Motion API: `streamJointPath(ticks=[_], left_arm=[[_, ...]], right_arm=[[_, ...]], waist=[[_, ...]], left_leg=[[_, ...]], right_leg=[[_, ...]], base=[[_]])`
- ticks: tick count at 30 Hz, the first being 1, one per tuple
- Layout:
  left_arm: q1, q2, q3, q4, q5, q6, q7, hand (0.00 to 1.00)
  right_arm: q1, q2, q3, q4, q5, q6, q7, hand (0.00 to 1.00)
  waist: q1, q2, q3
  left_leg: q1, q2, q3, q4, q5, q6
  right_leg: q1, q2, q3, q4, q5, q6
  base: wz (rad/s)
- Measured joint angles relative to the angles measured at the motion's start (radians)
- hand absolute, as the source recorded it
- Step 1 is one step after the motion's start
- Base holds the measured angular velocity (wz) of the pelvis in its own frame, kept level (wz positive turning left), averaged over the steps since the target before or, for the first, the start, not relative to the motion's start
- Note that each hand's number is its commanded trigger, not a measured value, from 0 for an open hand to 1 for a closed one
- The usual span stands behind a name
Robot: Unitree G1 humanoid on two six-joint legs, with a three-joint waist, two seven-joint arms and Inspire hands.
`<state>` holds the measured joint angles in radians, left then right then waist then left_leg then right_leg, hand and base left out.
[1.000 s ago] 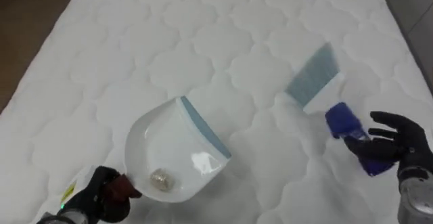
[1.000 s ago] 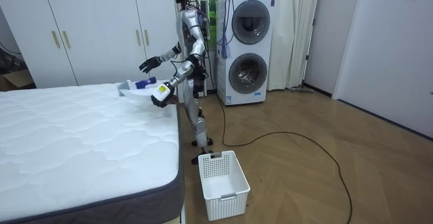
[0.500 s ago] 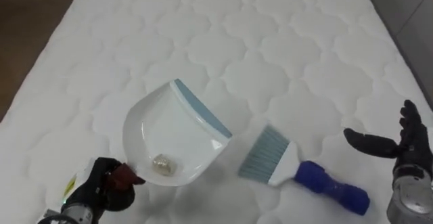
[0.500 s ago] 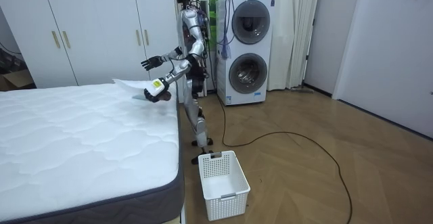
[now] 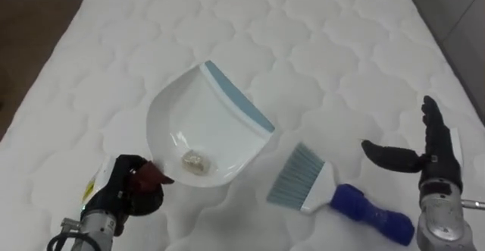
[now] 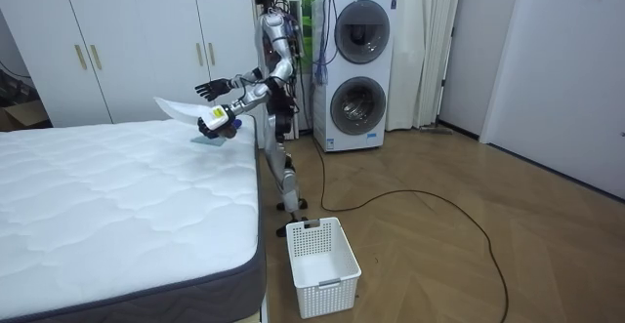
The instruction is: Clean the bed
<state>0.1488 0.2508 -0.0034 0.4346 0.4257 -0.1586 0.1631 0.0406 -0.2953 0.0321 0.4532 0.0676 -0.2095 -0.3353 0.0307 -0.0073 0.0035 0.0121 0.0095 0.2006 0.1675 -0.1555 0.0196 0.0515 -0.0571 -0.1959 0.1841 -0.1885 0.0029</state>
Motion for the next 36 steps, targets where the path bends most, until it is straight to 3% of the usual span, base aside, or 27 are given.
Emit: streamJointPath(ticks=[10,11,13,14,15,16,17,18,19,20,21,22,23,24,25,26,27,28,29,30,33,35,36], left_arm=[[-0.004,-0.011,-0.002,-0.002,0.000,-0.001,0.004,1.00],[-0.008,-0.013,-0.010,-0.002,-0.006,-0.002,0.006,1.00],[-0.011,-0.016,-0.035,-0.001,-0.025,-0.001,0.009,1.00],[-0.018,-0.014,-0.050,-0.001,-0.025,-0.002,0.009,1.00],[-0.034,-0.029,-0.054,0.007,-0.024,-0.001,0.007,1.00],[-0.042,-0.037,-0.054,0.008,-0.024,-0.001,0.001,1.00],[-0.043,-0.045,-0.054,0.023,-0.026,-0.005,-0.001,1.00],[-0.040,-0.043,-0.050,0.052,-0.042,-0.009,-0.001,1.00],[-0.039,-0.043,-0.045,0.063,-0.045,-0.008,-0.002,1.00],[-0.037,-0.040,-0.036,0.068,-0.063,-0.007,-0.003,1.00],[-0.039,-0.036,-0.035,0.068,-0.077,-0.007,-0.004,1.00],[-0.041,-0.036,-0.034,0.066,-0.082,-0.007,-0.004,1.00],[-0.047,-0.036,-0.037,0.065,-0.086,-0.007,-0.005,1.00],[-0.048,-0.036,-0.040,0.066,-0.092,-0.007,-0.005,1.00],[-0.049,-0.036,-0.052,0.064,-0.095,-0.004,-0.008,1.00],[-0.059,-0.036,-0.073,0.062,-0.095,0.001,-0.018,1.00],[-0.064,-0.036,-0.087,0.057,-0.092,0.001,-0.021,1.00],[-0.064,-0.035,-0.087,0.051,-0.092,0.001,-0.020,1.00],[-0.064,-0.031,-0.084,0.038,-0.096,0.001,-0.017,1.00],[-0.058,-0.025,-0.073,0.022,-0.096,0.000,-0.010,1.00],[-0.013,-0.019,-0.024,-0.018,-0.091,0.000,0.026,1.00],[-0.011,-0.019,0.003,-0.018,-0.090,0.000,0.031,1.00],[-0.011,-0.018,0.012,-0.019,-0.089,0.000,0.031,1.00]], right_arm=[[-0.016,0.002,0.067,0.020,-0.041,-0.011,0.011,0.00],[-0.021,0.002,0.064,0.037,-0.042,-0.015,0.010,0.00],[-0.021,0.001,0.060,0.058,-0.042,-0.016,-0.001,0.00],[-0.025,0.004,0.061,0.079,-0.043,-0.020,-0.007,0.00],[-0.038,-0.003,0.060,0.103,-0.046,-0.020,-0.015,0.00],[-0.039,-0.005,0.055,0.110,-0.046,-0.020,-0.022,0.00],[-0.040,-0.002,0.054,0.133,-0.053,-0.019,-0.029,0.00],[-0.030,0.003,0.056,0.140,-0.076,-0.019,-0.027,0.00],[-0.023,0.003,0.055,0.136,-0.084,-0.020,-0.024,0.00],[-0.017,0.002,0.052,0.127,-0.086,-0.020,-0.023,0.00],[-0.017,0.005,0.042,0.126,-0.086,-0.017,-0.023,0.00],[-0.016,0.006,0.038,0.125,-0.086,-0.014,-0.023,0.00],[-0.016,0.007,0.026,0.122,-0.086,-0.009,-0.023,0.00],[-0.016,0.008,0.021,0.122,-0.088,-0.008,-0.024,0.00],[-0.010,0.008,0.008,0.121,-0.098,-0.007,-0.026,0.00],[0.005,0.009,-0.014,0.117,-0.099,-0.007,-0.037,0.00],[0.019,0.012,-0.030,0.117,-0.099,-0.006,-0.051,0.00],[0.023,0.015,-0.036,0.117,-0.099,-0.006,-0.054,0.00],[0.032,0.016,-0.042,0.117,-0.096,-0.007,-0.059,0.00],[0.037,0.018,-0.041,0.113,-0.093,-0.009,-0.063,0.00],[0.020,0.019,-0.023,0.109,-0.095,-0.033,-0.066,0.00],[0.018,0.019,-0.015,0.106,-0.098,-0.038,-0.068,0.00],[0.018,0.021,-0.013,0.106,-0.110,-0.037,-0.068,0.00]], waist=[[0.017,0.023,-0.0051],[0.015,0.027,-0.0041],[0.025,0.041,0.0033],[0.031,0.038,0.0022],[0.022,0.044,0.0000],[0.010,0.046,0.0009],[0.004,0.047,0.0031],[-0.005,0.047,0.0062],[-0.020,0.047,0.0083],[-0.044,0.050,0.0075],[-0.070,0.053,0.0071],[-0.085,0.057,0.0046],[-0.111,0.052,0.0077],[-0.121,0.050,0.0093],[-0.138,0.046,0.0092],[-0.139,0.044,0.0101],[-0.139,0.044,0.0100],[-0.140,0.044,0.0101],[-0.134,0.040,0.0100],[-0.097,0.024,0.0082],[-0.010,0.025,0.0061],[0.005,0.026,0.0043],[0.002,0.025,0.0043]], left_leg=[[-0.051,0.008,-0.021,0.032,0.000,0.000],[-0.078,0.009,-0.048,0.055,0.001,-0.001],[-0.119,0.013,-0.127,0.088,0.005,-0.007],[-0.151,0.009,-0.206,0.089,0.017,-0.026],[-0.191,-0.004,-0.243,0.075,0.035,-0.039],[-0.206,0.000,-0.203,0.079,0.045,-0.035],[-0.213,0.040,-0.053,0.175,0.004,-0.019],[-0.187,0.087,0.085,0.294,-0.049,-0.021],[-0.175,0.108,0.122,0.347,-0.069,-0.025],[-0.159,0.153,0.182,0.432,-0.099,-0.034],[-0.142,0.198,0.241,0.486,-0.107,-0.040],[-0.135,0.212,0.262,0.494,-0.107,-0.040],[-0.110,0.233,0.288,0.486,-0.106,-0.040],[-0.099,0.246,0.306,0.472,-0.105,-0.042],[-0.079,0.263,0.343,0.420,-0.106,-0.049],[-0.069,0.259,0.387,0.340,-0.111,-0.059],[-0.059,0.248,0.425,0.276,-0.113,-0.062],[-0.056,0.241,0.431,0.254,-0.113,-0.063],[-0.048,0.226,0.431,0.214,-0.111,-0.074],[-0.038,0.213,0.425,0.195,-0.092,-0.083],[-0.045,0.197,0.381,0.191,-0.088,-0.075],[-0.063,0.181,0.329,0.191,-0.085,-0.058],[-0.073,0.166,0.289,0.190,-0.085,-0.048]], right_leg=[[-0.027,0.002,-0.029,0.005,0.007,-0.003],[-0.038,0.003,-0.049,0.013,0.007,-0.003],[-0.094,0.010,-0.069,0.070,-0.007,-0.025],[-0.138,0.041,-0.044,0.053,0.007,-0.048],[-0.160,0.042,-0.102,0.036,0.034,-0.085],[-0.172,0.030,-0.161,0.038,0.035,-0.093],[-0.174,0.012,-0.276,0.048,0.031,-0.101],[-0.148,0.008,-0.377,0.050,0.027,-0.108],[-0.135,0.007,-0.431,0.045,0.023,-0.114],[-0.121,0.009,-0.530,0.025,0.010,-0.131],[-0.121,0.010,-0.606,0.018,0.005,-0.135],[-0.119,0.006,-0.653,0.015,0.002,-0.135],[-0.116,-0.004,-0.758,0.013,-0.005,-0.133],[-0.114,-0.012,-0.814,0.016,-0.008,-0.131],[-0.112,-0.025,-0.903,0.025,-0.010,-0.129],[-0.112,-0.048,-0.949,0.047,-0.011,-0.126],[-0.122,-0.067,-0.893,0.077,-0.008,-0.122],[-0.129,-0.069,-0.829,0.086,-0.005,-0.118],[-0.144,-0.069,-0.724,0.099,0.000,-0.112],[-0.147,-0.080,-0.696,0.108,0.005,-0.109],[-0.121,-0.100,-0.730,0.108,0.015,-0.104],[-0.112,-0.116,-0.734,0.120,0.020,-0.096],[-0.111,-0.129,-0.704,0.140,0.022,-0.090]], base=[[0.06],[0.50],[0.47],[0.68],[0.87],[1.00],[0.69],[0.57],[0.65],[0.86],[0.94],[1.01],[0.90],[1.19],[1.35],[1.85],[1.70],[1.89],[1.52],[1.16],[0.47],[0.84],[0.99]])
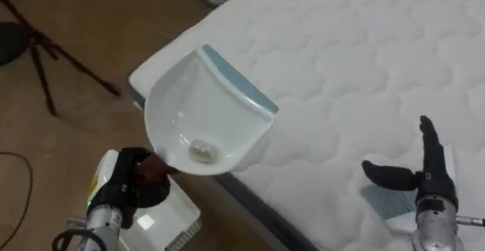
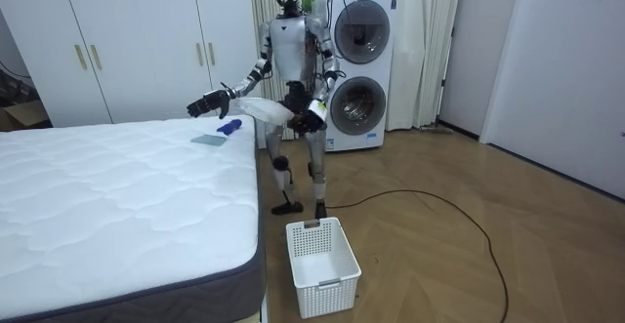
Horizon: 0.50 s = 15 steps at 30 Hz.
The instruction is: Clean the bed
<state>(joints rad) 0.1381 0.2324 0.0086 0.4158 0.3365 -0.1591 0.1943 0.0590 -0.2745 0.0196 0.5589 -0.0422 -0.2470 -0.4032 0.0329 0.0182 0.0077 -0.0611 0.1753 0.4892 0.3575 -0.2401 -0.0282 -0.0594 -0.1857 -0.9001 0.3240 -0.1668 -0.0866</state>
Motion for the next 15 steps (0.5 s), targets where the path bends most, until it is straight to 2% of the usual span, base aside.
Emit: streamJointPath(ticks=[1,3,4,5,6,7,8,9,10,11,12,13,14,15], left_arm=[[0.002,-0.001,0.002,-0.003,0.003,0.000,0.000,1.00],[0.011,-0.008,0.001,-0.023,0.011,0.000,0.000,1.00],[0.011,-0.010,-0.001,-0.026,0.016,-0.002,0.000,1.00],[0.011,-0.013,-0.004,-0.033,0.029,-0.004,0.000,1.00],[0.011,-0.016,-0.014,-0.034,0.029,-0.004,-0.002,1.00],[0.011,-0.017,-0.021,-0.038,0.028,-0.004,-0.003,1.00],[0.011,-0.018,-0.033,-0.050,0.027,-0.004,-0.003,1.00],[0.010,-0.016,-0.044,-0.059,0.026,-0.004,-0.003,1.00],[0.009,-0.016,-0.048,-0.063,0.026,-0.004,-0.003,1.00],[0.007,-0.014,-0.053,-0.063,0.018,-0.004,-0.003,1.00],[0.006,-0.012,-0.056,-0.063,0.010,-0.004,-0.003,1.00],[0.006,-0.011,-0.060,-0.063,0.007,-0.003,-0.003,1.00],[0.005,-0.018,-0.074,-0.060,0.008,0.001,-0.008,1.00],[0.002,-0.018,-0.084,-0.060,0.007,0.000,-0.013,1.00]], right_arm=[[0.002,0.001,0.000,0.000,-0.005,0.000,0.000,0.00],[0.015,0.002,0.011,-0.004,-0.005,0.000,-0.003,0.00],[0.018,0.002,0.017,-0.007,-0.004,0.000,-0.005,0.00],[0.022,0.003,0.033,-0.010,-0.006,0.000,-0.008,0.00],[0.028,0.008,0.044,-0.010,-0.003,0.000,-0.011,0.00],[0.035,0.011,0.047,-0.010,0.001,0.000,-0.015,0.00],[0.047,0.023,0.051,-0.010,0.002,0.000,-0.023,0.00],[0.060,0.035,0.051,-0.010,0.004,0.001,-0.024,0.00],[0.063,0.041,0.051,-0.010,0.004,0.001,-0.024,0.00],[0.064,0.051,0.058,-0.011,0.007,0.005,-0.023,0.00],[0.063,0.055,0.063,-0.022,0.006,0.007,-0.023,0.00],[0.063,0.055,0.066,-0.027,0.003,0.008,-0.023,0.00],[0.064,0.049,0.067,-0.028,-0.006,0.008,-0.024,0.00],[0.053,0.048,0.074,-0.028,-0.010,0.012,-0.023,0.00]], waist=[[0.000,-0.002,-0.0008],[-0.006,-0.012,-0.0075],[-0.009,-0.015,-0.0090],[-0.025,-0.023,-0.0099],[-0.039,-0.031,-0.0112],[-0.048,-0.036,-0.0145],[-0.057,-0.047,-0.0143],[-0.064,-0.049,-0.0141],[-0.065,-0.051,-0.0141],[-0.065,-0.053,-0.0150],[-0.065,-0.054,-0.0129],[-0.068,-0.058,-0.0110],[-0.081,-0.046,-0.0082],[-0.057,-0.033,-0.0013]], left_leg=[[-0.003,-0.010,-0.021,-0.004,0.003,0.005],[-0.013,-0.048,-0.110,-0.020,0.026,0.023],[-0.019,-0.056,-0.136,-0.019,0.028,0.026],[-0.025,-0.076,-0.193,-0.019,0.035,0.036],[-0.028,-0.097,-0.256,-0.019,0.043,0.044],[-0.032,-0.105,-0.287,-0.018,0.045,0.047],[-0.039,-0.121,-0.350,-0.015,0.049,0.054],[-0.048,-0.135,-0.421,-0.003,0.052,0.056],[-0.055,-0.139,-0.451,0.003,0.052,0.057],[-0.071,-0.141,-0.503,0.009,0.055,0.052],[-0.089,-0.150,-0.547,0.023,0.058,0.046],[-0.099,-0.157,-0.561,0.031,0.057,0.044],[-0.117,-0.166,-0.607,0.056,0.049,0.032],[-0.123,-0.172,-0.615,0.055,0.046,0.028]], right_leg=[[0.000,-0.006,0.025,0.008,-0.002,0.007],[0.000,-0.007,0.160,0.024,0.002,0.037],[0.000,-0.007,0.195,0.028,0.002,0.047],[0.012,-0.008,0.265,0.035,-0.001,0.067],[0.026,-0.004,0.331,0.043,-0.002,0.078],[0.029,-0.003,0.365,0.051,-0.002,0.081],[0.030,0.002,0.429,0.075,-0.002,0.084],[0.029,0.018,0.495,0.071,-0.004,0.094],[0.029,0.030,0.529,0.060,-0.016,0.107],[0.022,0.079,0.613,-0.008,-0.031,0.114],[0.005,0.116,0.671,-0.090,-0.006,0.119],[-0.001,0.125,0.689,-0.111,0.045,0.125],[0.008,0.131,0.692,-0.099,0.061,0.105],[0.015,0.138,0.689,-0.106,0.056,0.100]], base=[[1.09],[1.16],[1.37],[1.54],[1.60],[1.59],[1.52],[1.46],[1.32],[1.22],[1.21],[1.37],[0.98],[0.75]])
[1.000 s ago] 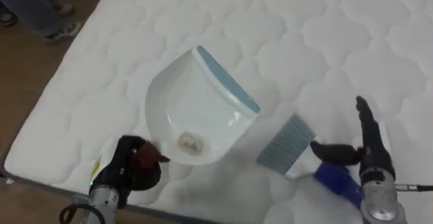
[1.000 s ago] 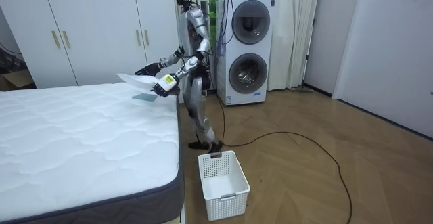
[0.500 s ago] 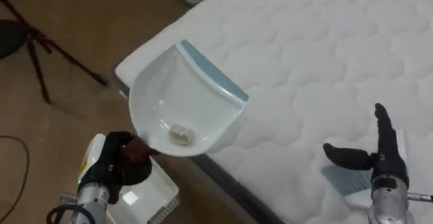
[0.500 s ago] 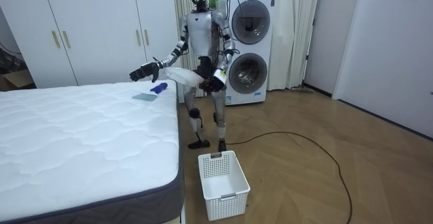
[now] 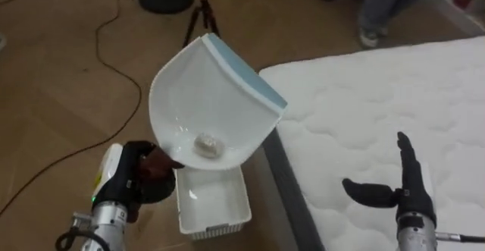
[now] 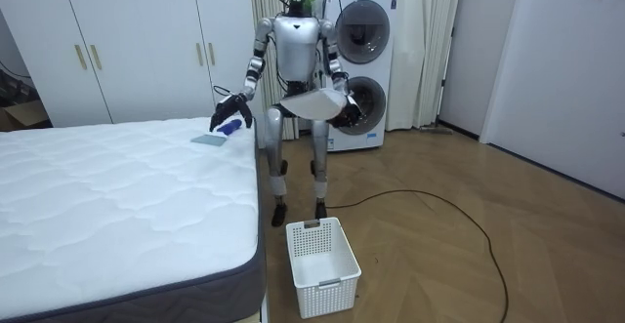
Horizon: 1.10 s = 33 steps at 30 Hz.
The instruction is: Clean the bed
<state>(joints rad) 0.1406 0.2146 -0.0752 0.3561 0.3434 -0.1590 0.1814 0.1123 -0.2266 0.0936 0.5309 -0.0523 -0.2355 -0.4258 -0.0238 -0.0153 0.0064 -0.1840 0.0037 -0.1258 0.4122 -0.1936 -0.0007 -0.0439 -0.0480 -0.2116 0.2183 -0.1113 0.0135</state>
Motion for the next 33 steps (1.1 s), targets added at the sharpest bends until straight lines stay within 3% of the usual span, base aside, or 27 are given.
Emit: streamJointPath(ticks=[1,3,6,9,15,22,26,29,31,33], left_arm=[[0.000,0.000,-0.001,0.000,-0.001,0.000,-0.001,1.00],[0.001,-0.001,-0.005,0.007,-0.001,0.000,-0.007,1.00],[0.015,-0.001,-0.005,0.008,0.000,0.002,-0.013,1.00],[0.038,-0.001,-0.005,0.009,-0.014,0.010,-0.020,1.00],[0.055,0.004,-0.005,0.010,-0.015,0.033,-0.025,1.00],[0.049,0.004,-0.004,0.093,-0.008,0.036,-0.026,1.00],[0.041,0.004,-0.003,0.109,0.002,0.045,-0.040,1.00],[0.038,0.014,-0.004,0.129,0.002,0.043,-0.051,1.00],[0.026,0.042,-0.004,0.144,0.002,0.042,-0.066,1.00],[-0.001,0.095,-0.003,0.145,0.002,0.042,-0.076,1.00]], right_arm=[[-0.007,-0.002,0.008,0.000,-0.005,0.000,0.003,0.00],[-0.009,-0.003,0.038,-0.001,-0.032,0.011,0.024,0.00],[-0.013,-0.005,0.066,-0.001,-0.041,0.026,0.051,0.00],[-0.017,-0.005,0.073,-0.020,-0.056,0.030,0.059,0.00],[-0.014,-0.005,0.081,-0.059,-0.121,0.032,0.072,0.00],[-0.005,-0.005,0.081,-0.008,-0.176,0.038,0.084,0.00],[-0.005,-0.010,0.077,0.014,-0.197,0.041,0.102,0.00],[-0.004,-0.017,0.077,0.018,-0.237,0.039,0.102,0.00],[-0.002,-0.022,0.076,0.025,-0.237,0.037,0.102,0.00],[0.000,-0.038,0.076,0.024,-0.248,0.037,0.101,0.00]], waist=[[0.009,0.006,0.0053],[0.032,0.020,0.0052],[0.061,0.013,0.0042],[0.057,0.001,0.0031],[0.061,-0.019,0.0084],[0.059,-0.020,0.0095],[0.057,0.001,0.0150],[0.056,0.037,0.0160],[0.052,0.050,0.0134],[0.049,0.063,0.0090]], left_leg=[[-0.001,0.000,-0.003,-0.003,0.001,-0.001],[-0.003,-0.001,-0.013,-0.020,0.008,-0.012],[0.015,-0.003,-0.012,-0.054,0.016,-0.021],[0.026,-0.010,-0.005,-0.070,0.016,-0.021],[0.064,-0.007,0.029,-0.091,0.016,-0.021],[0.025,0.005,0.101,-0.050,0.012,-0.016],[-0.054,0.007,0.096,0.019,0.005,-0.013],[-0.069,0.009,0.093,0.033,0.005,-0.013],[-0.078,0.004,0.096,0.042,0.006,-0.011],[-0.104,0.002,0.098,0.062,0.006,-0.011]], right_leg=[[0.000,0.002,-0.007,0.000,-0.004,-0.003],[0.003,-0.002,-0.036,0.003,-0.023,-0.006],[0.012,-0.005,-0.039,0.007,-0.043,-0.008],[0.027,-0.016,-0.067,0.008,-0.065,-0.006],[0.065,-0.017,-0.066,0.005,-0.076,0.002],[0.073,-0.010,-0.063,0.008,-0.095,0.000],[0.013,-0.012,-0.070,0.070,-0.131,-0.014],[-0.003,-0.013,-0.074,0.095,-0.137,-0.018],[-0.030,-0.025,-0.066,0.130,-0.154,-0.016],[-0.066,-0.039,-0.064,0.169,-0.167,-0.016]], base=[[0.30],[0.37],[0.22],[0.26],[0.22],[0.26],[0.22],[0.00],[-0.03],[0.00]])
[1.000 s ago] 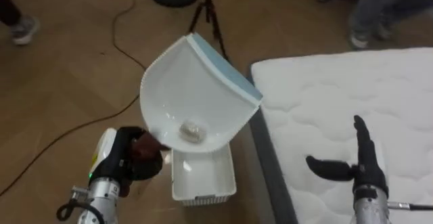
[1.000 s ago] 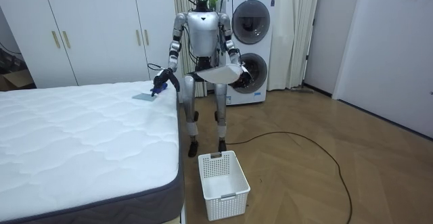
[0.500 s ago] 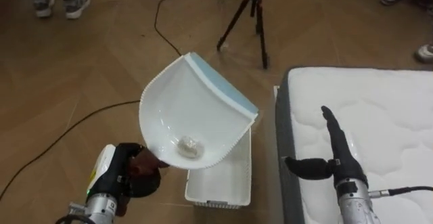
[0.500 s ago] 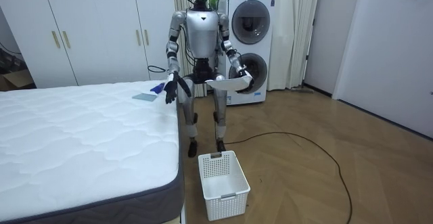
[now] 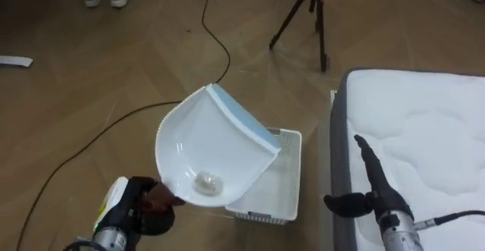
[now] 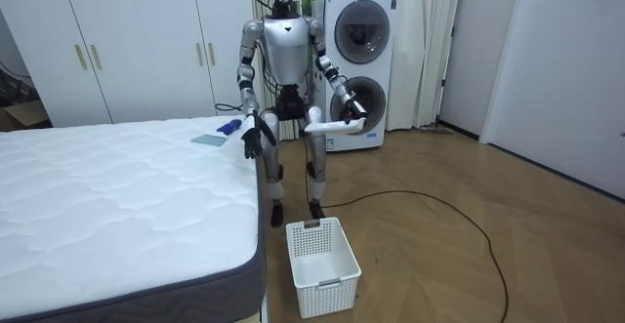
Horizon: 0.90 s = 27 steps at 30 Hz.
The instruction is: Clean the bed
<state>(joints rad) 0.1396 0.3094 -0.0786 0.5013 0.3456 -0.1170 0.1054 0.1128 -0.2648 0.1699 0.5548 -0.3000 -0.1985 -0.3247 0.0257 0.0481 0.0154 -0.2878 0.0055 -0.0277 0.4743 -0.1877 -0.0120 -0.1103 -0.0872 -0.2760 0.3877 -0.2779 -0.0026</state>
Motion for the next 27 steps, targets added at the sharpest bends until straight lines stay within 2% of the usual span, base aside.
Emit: streamJointPath(ticks=[1,3,4,5,6,7,9,10,11,12,15,17,19,21,23,25,26,27], left_arm=[[-0.012,0.012,0.000,0.002,0.001,-0.001,-0.004,1.00],[-0.072,0.071,0.000,0.036,0.014,-0.011,-0.012,1.00],[-0.085,0.087,0.000,0.043,0.020,-0.011,-0.014,1.00],[-0.111,0.118,-0.001,0.052,0.024,-0.011,-0.024,1.00],[-0.154,0.145,-0.004,0.086,0.025,-0.023,-0.037,1.00],[-0.179,0.158,-0.004,0.104,0.025,-0.025,-0.047,1.00],[-0.269,0.224,-0.015,0.155,0.025,-0.018,-0.071,1.00],[-0.290,0.239,-0.025,0.167,0.025,-0.014,-0.075,1.00],[-0.317,0.265,-0.045,0.178,0.031,-0.011,-0.080,1.00],[-0.333,0.278,-0.047,0.187,0.049,-0.016,-0.090,1.00],[-0.376,0.290,-0.048,0.246,0.087,-0.018,-0.120,1.00],[-0.390,0.305,-0.054,0.286,0.103,-0.010,-0.121,1.00],[-0.392,0.313,-0.059,0.317,0.109,0.004,-0.121,1.00],[-0.400,0.331,-0.089,0.362,0.130,0.018,-0.123,1.00],[-0.412,0.334,-0.106,0.396,0.140,0.038,-0.138,1.00],[-0.416,0.339,-0.134,0.406,0.155,0.054,-0.150,1.00],[-0.421,0.343,-0.156,0.406,0.177,0.060,-0.158,1.00],[-0.425,0.350,-0.181,0.407,0.192,0.062,-0.162,1.00]], right_arm=[[0.000,-0.008,0.000,0.000,-0.006,-0.001,-0.001,0.00],[0.001,-0.039,-0.004,0.002,-0.023,-0.008,0.000,0.00],[0.001,-0.045,-0.004,0.002,-0.023,-0.009,0.000,0.00],[0.001,-0.056,-0.004,0.002,-0.023,-0.009,-0.001,0.00],[0.000,-0.065,-0.005,0.003,-0.023,-0.009,-0.002,0.00],[0.000,-0.068,-0.005,0.003,-0.023,-0.009,-0.002,0.00],[-0.012,-0.071,0.000,0.000,-0.031,-0.007,-0.002,0.00],[-0.012,-0.072,0.005,0.001,-0.031,-0.006,-0.001,0.00],[-0.012,-0.073,0.013,0.002,-0.032,-0.004,0.000,0.00],[-0.013,-0.076,0.017,0.002,-0.046,-0.004,0.000,0.00],[-0.015,-0.091,0.014,0.002,-0.086,-0.002,0.000,0.00],[-0.020,-0.094,0.014,0.004,-0.097,-0.001,0.000,0.00],[-0.022,-0.095,0.014,0.016,-0.097,0.002,-0.001,0.00],[-0.015,-0.097,0.015,0.016,-0.100,0.010,0.001,0.00],[-0.024,-0.100,0.015,0.012,-0.115,0.007,0.000,0.00],[-0.036,-0.103,0.015,0.011,-0.114,0.004,0.000,0.00],[-0.038,-0.106,0.016,0.005,-0.111,0.004,0.000,0.00],[-0.036,-0.109,0.017,-0.008,-0.108,0.004,-0.002,0.00]], waist=[[-0.001,0.003,0.0011],[-0.008,0.013,0.0040],[-0.015,0.015,0.0041],[-0.026,0.021,0.0035],[-0.032,0.033,0.0073],[-0.035,0.039,0.0080],[-0.057,0.061,0.0160],[-0.061,0.064,0.0153],[-0.067,0.071,0.0177],[-0.074,0.079,0.0187],[-0.087,0.104,0.0188],[-0.097,0.114,0.0241],[-0.107,0.126,0.0261],[-0.129,0.127,0.0269],[-0.135,0.128,0.0270],[-0.146,0.135,0.0302],[-0.157,0.144,0.0349],[-0.163,0.148,0.0354]], left_leg=[[-0.005,0.000,0.001,0.005,0.000,0.001],[-0.018,-0.009,0.009,0.012,0.001,0.003],[-0.021,-0.013,0.010,0.012,0.001,0.004],[-0.034,-0.021,0.012,0.018,0.002,0.006],[-0.049,-0.022,0.014,0.031,-0.002,0.012],[-0.057,-0.020,0.016,0.038,-0.002,0.013],[-0.111,-0.022,0.012,0.065,-0.004,0.015],[-0.120,-0.023,0.012,0.069,-0.004,0.016],[-0.130,-0.025,0.013,0.074,-0.004,0.016],[-0.140,-0.028,0.014,0.077,-0.005,0.018],[-0.174,-0.036,0.019,0.079,0.001,0.027],[-0.192,-0.037,0.028,0.079,0.005,0.032],[-0.210,-0.041,0.033,0.079,0.008,0.035],[-0.241,-0.057,0.033,0.079,0.014,0.037],[-0.262,-0.059,0.041,0.082,0.016,0.039],[-0.278,-0.066,0.044,0.086,0.016,0.039],[-0.287,-0.069,0.045,0.089,0.016,0.039],[-0.296,-0.070,0.052,0.090,0.016,0.039]], right_leg=[[-0.009,-0.002,0.000,0.009,-0.002,0.000],[-0.030,-0.019,-0.001,0.050,-0.014,0.002],[-0.035,-0.020,0.000,0.064,-0.018,0.003],[-0.054,-0.031,0.004,0.089,-0.027,0.007],[-0.066,-0.033,0.005,0.104,-0.029,0.010],[-0.077,-0.034,0.007,0.109,-0.030,0.010],[-0.124,-0.035,0.010,0.130,-0.030,0.012],[-0.135,-0.035,0.013,0.135,-0.031,0.013],[-0.145,-0.036,0.016,0.141,-0.032,0.015],[-0.160,-0.039,0.024,0.152,-0.034,0.018],[-0.205,-0.051,0.025,0.175,-0.037,0.020],[-0.237,-0.062,0.030,0.199,-0.042,0.018],[-0.262,-0.069,0.031,0.213,-0.047,0.017],[-0.304,-0.087,0.034,0.246,-0.066,0.018],[-0.338,-0.096,0.043,0.269,-0.074,0.017],[-0.356,-0.102,0.043,0.277,-0.078,0.017],[-0.366,-0.106,0.046,0.287,-0.082,0.021],[-0.382,-0.113,0.054,0.298,-0.087,0.026]], base=[[0.00],[0.00],[0.03],[0.05],[0.00],[0.00],[0.00],[0.00],[-0.03],[-0.04],[-0.01],[-0.03],[-0.01],[0.13],[0.03],[0.03],[0.07],[0.00]])
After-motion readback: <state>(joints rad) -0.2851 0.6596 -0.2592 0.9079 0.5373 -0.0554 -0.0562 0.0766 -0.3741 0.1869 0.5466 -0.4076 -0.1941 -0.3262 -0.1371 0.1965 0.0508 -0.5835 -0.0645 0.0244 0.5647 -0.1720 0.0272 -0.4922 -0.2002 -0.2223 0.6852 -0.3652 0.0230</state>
